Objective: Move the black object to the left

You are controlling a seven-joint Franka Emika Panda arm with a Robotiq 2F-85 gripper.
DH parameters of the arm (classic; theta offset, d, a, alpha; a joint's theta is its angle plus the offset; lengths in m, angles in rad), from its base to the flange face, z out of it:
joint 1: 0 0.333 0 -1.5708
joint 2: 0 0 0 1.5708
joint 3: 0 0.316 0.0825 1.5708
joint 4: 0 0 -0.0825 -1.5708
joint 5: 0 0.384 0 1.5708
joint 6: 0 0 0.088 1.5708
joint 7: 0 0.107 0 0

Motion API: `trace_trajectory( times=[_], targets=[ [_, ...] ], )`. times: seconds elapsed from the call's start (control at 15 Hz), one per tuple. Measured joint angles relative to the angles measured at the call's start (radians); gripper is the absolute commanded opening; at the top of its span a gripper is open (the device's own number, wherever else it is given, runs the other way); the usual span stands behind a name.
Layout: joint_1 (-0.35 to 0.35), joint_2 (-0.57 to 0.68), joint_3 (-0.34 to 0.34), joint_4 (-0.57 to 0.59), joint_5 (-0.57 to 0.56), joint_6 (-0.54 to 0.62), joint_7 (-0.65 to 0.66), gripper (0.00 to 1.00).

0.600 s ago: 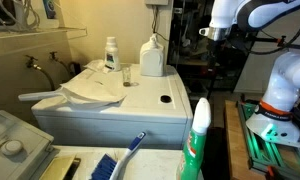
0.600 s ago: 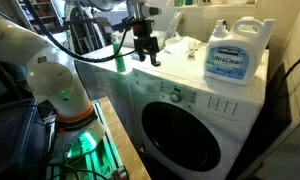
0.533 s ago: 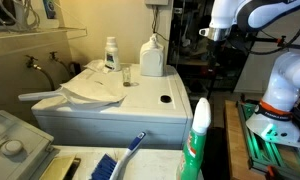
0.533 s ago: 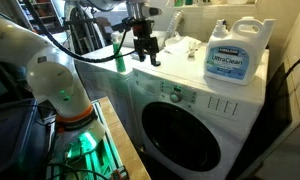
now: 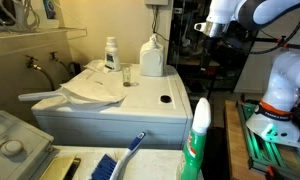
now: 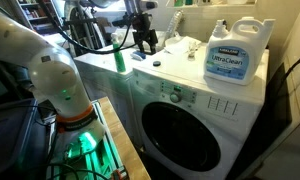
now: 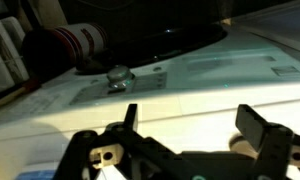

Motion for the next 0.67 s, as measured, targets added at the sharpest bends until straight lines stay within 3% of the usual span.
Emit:
trace_trajectory(
  times=[0.27,0.67],
  targets=[
    [0.079,0.113,0.087,0.094,0.045,0.122,0.057,1.0],
    [0.062,0.393,0.11,0.201,0.001,0.263,0.072,1.0]
  ],
)
